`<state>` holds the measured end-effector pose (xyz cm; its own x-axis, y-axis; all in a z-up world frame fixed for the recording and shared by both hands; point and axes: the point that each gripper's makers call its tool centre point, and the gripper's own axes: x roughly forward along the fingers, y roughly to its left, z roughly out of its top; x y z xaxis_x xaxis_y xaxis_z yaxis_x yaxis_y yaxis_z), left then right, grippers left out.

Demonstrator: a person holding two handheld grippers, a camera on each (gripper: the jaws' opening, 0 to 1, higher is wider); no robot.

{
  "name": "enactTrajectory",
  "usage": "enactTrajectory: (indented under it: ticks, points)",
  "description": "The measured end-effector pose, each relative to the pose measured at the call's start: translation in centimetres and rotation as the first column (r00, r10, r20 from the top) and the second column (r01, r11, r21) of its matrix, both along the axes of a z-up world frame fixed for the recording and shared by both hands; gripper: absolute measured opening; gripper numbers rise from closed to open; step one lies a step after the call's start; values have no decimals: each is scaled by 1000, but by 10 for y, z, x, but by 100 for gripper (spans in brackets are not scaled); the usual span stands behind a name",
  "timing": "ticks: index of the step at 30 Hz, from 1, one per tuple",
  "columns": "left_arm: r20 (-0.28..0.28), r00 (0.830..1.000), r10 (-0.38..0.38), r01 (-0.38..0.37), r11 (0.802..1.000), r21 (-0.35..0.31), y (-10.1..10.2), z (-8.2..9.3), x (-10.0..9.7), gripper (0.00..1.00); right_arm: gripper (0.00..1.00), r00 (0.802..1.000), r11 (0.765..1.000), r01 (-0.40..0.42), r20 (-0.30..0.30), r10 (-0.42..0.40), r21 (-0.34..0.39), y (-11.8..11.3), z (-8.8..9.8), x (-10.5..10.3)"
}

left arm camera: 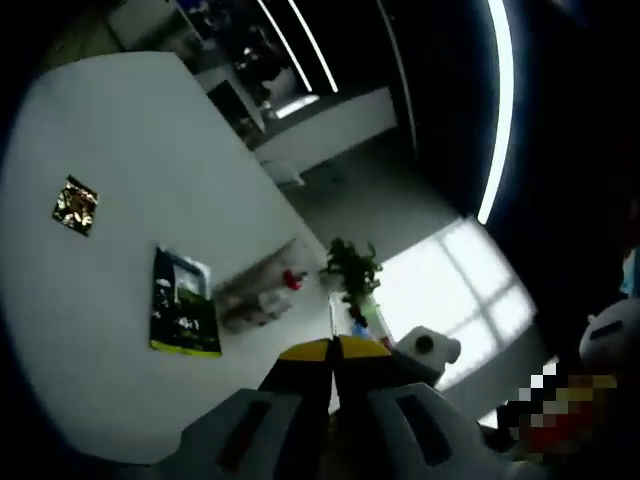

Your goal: Arrange the skincare products in the storage area until every visible bottle or jar stands upright without overlapping.

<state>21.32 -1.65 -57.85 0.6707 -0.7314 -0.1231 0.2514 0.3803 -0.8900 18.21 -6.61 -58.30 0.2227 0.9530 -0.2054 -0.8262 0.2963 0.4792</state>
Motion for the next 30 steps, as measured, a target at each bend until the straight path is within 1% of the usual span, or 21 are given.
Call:
enactTrajectory:
  ticks: [2, 4, 6, 10, 12, 14, 15, 18, 19, 20, 22, 30]
  points:
    - [-10, 1000, -5, 5, 1000, 7, 3, -7, 2, 1, 82, 1000, 999, 22, 13, -22, -32, -5, -7, 3]
    - [-30, 1000, -6, 7, 1000, 17, 7, -18, 5, 1, 87, 999, 998, 36, 33, -35, -50, -12, -11, 5]
    - [-41, 999, -5, 6, 1000, 27, 11, -25, 6, 1, 91, 998, 997, 43, 43, -40, -71, -17, -17, 6]
    - [-68, 998, 4, -1, 999, 40, 20, -39, 9, 1, 95, 996, 988, 79, 58, -72, -131, -33, -31, 10]
    - [-77, 997, 6, -2, 999, 42, 29, -46, 13, 1, 97, 994, 984, 97, 62, -88, -148, -41, -36, 12]
    - [-84, 996, 10, -6, 999, 47, 32, -51, 14, 1, 100, 992, 981, 110, 71, -100, -160, -46, -39, 13]
    - [-90, 996, 10, -6, 999, 48, 35, -54, 16, 1, 100, 990, 978, 123, 85, -110, -170, -51, -42, 14]
    - [-103, 995, 15, -9, 998, 56, 37, -62, 19, 1, 100, 988, 973, 140, 90, -125, -185, -59, -48, 15]
    - [-107, 994, 17, -10, 998, 60, 38, -65, 20, 1, 100, 985, 969, 154, 104, -136, -192, -63, -49, 16]
    - [-109, 994, 19, -12, 998, 66, 39, -68, 21, 1, 100, 985, 966, 159, 105, -140, -202, -66, -52, 16]
    - [-117, 993, 22, -13, 997, 74, 41, -74, 23, 1, 100, 985, 964, 163, 87, -147, -212, -71, -56, 16]
    - [-150, 988, 41, -24, 993, 116, 49, -97, 30, 1, 100, 979, 953, 206, 57, -198, -224, -86, -63, 16]
